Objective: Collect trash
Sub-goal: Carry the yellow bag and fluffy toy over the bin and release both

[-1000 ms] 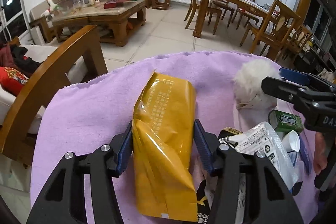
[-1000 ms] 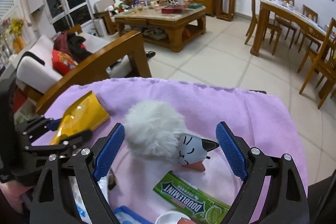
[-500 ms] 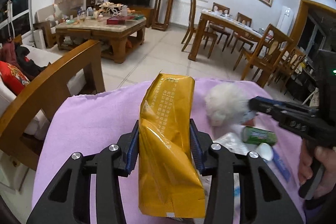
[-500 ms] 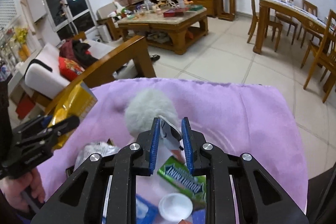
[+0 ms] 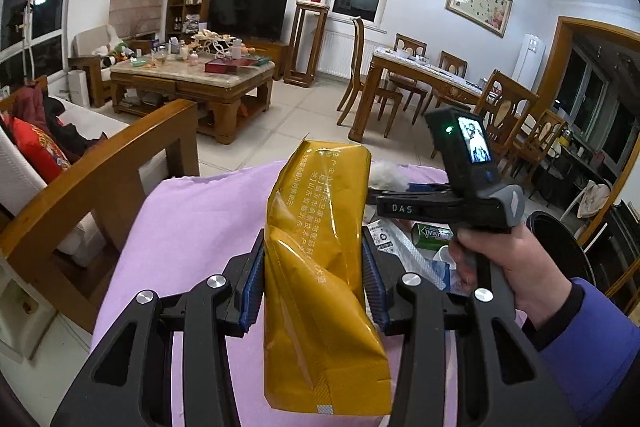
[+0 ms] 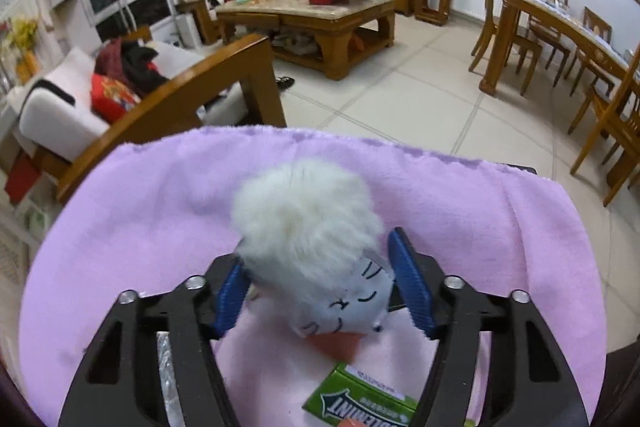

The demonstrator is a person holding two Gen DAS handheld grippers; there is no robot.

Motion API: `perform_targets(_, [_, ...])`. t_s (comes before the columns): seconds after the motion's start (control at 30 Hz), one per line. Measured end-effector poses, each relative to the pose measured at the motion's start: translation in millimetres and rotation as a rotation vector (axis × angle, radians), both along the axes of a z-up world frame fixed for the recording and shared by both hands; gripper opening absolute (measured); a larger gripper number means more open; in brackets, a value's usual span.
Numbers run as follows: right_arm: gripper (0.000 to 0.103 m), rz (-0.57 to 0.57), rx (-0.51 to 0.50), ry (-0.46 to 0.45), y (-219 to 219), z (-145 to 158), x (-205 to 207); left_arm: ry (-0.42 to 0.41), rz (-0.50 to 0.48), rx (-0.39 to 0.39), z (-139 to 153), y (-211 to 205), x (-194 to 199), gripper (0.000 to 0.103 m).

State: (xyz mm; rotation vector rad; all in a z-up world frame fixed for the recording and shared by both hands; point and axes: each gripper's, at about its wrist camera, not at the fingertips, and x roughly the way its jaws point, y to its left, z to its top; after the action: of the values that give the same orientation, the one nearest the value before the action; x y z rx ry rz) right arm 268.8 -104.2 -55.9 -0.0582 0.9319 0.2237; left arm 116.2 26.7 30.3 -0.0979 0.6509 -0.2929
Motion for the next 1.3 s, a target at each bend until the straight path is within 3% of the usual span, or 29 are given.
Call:
perform_targets(0.1, [0.058, -0.003, 0.010, -0.021, 3, 3, -9, -0.011, 0.002, -0.002, 0, -1, -3, 0.042])
perform_targets(0.17, [0.039, 0.002, 0.061, -0.040, -2, 15, -20, -0.023, -0.005, 0.001, 2, -8, -7, 0.042])
perform_targets(0.23, [0.039, 0.028, 0.136, -0.079, -14, 41, -46, -0.038, -0.015, 0.010, 5, -13, -12, 0.042])
perform_targets(0.47, [0.039, 0.083, 0.226, -0.193, -48, 95, -123, -0.102, -0.082, 0.030, 21, -53, -35, 0.043])
perform_targets(0.67, [0.039, 0.058, 0.314, -0.282, -118, 130, -199, -0.132, -0.160, 0.050, 30, -105, -53, 0.043])
perform_targets(0.93, [0.040, -0.106, 0.371, -0.349, -239, 142, -272, -0.124, -0.296, 0.018, 23, -182, -61, 0.043])
perform_targets(1.3, [0.040, -0.381, 0.420, -0.358, -407, 107, -343, -0.052, -0.507, -0.015, -3, -306, -69, 0.043])
